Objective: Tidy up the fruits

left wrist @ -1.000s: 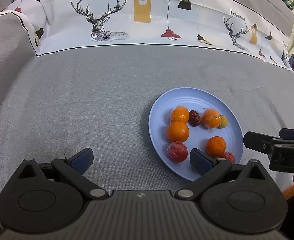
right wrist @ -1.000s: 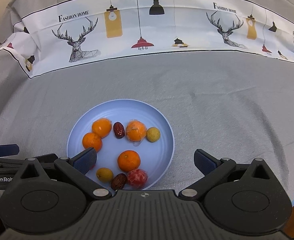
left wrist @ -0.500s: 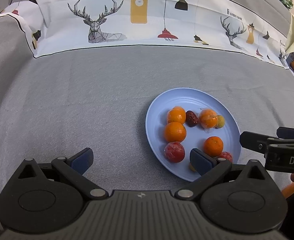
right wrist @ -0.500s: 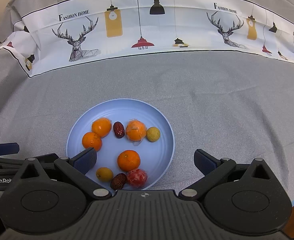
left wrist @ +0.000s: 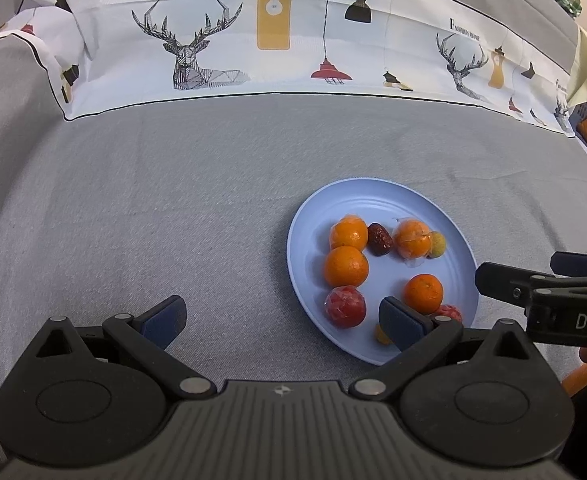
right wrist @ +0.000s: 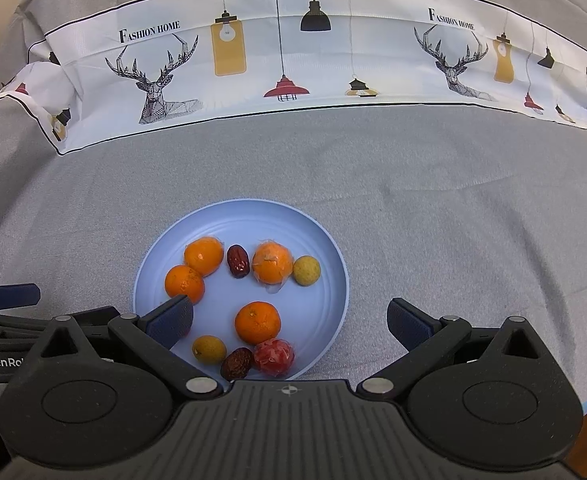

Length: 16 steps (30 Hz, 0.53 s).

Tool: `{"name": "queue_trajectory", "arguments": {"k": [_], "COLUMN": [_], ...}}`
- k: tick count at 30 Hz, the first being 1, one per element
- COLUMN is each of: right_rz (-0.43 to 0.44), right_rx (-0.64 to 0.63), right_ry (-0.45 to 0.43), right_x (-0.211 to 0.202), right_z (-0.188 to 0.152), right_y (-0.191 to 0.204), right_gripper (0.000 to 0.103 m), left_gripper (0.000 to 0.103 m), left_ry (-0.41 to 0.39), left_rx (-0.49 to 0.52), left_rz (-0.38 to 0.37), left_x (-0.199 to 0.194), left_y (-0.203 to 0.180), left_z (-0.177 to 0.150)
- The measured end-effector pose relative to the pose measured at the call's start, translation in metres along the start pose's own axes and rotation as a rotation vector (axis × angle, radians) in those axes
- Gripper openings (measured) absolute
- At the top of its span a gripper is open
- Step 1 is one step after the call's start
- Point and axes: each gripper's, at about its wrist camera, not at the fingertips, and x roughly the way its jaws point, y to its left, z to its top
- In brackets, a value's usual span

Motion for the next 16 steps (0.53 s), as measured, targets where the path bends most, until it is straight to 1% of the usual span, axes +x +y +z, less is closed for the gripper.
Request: {"name": "queue_trajectory", "arguments": {"k": [10, 16], "right_rz": [0.005, 0.016], "right_rx": [0.003, 0.024], "right_ry": [-0.016, -0.019], "right_x": [-0.0026, -0.0027], "right_z": [0.0028, 0.0043], "right_y": [-0.0008, -0.0035], "right_gripper": [0.102, 0.102], "left_gripper": [0.102, 0.102], "left_ry": [-0.012, -0.036], "left_rx": [0.007, 0.015], "left_rz": [-0.009, -0.013], "left_x": [-0.0004, -0.0027], "left_y": [-0.0038, -0.004], "left_z": [0.0014, 0.0055]}}
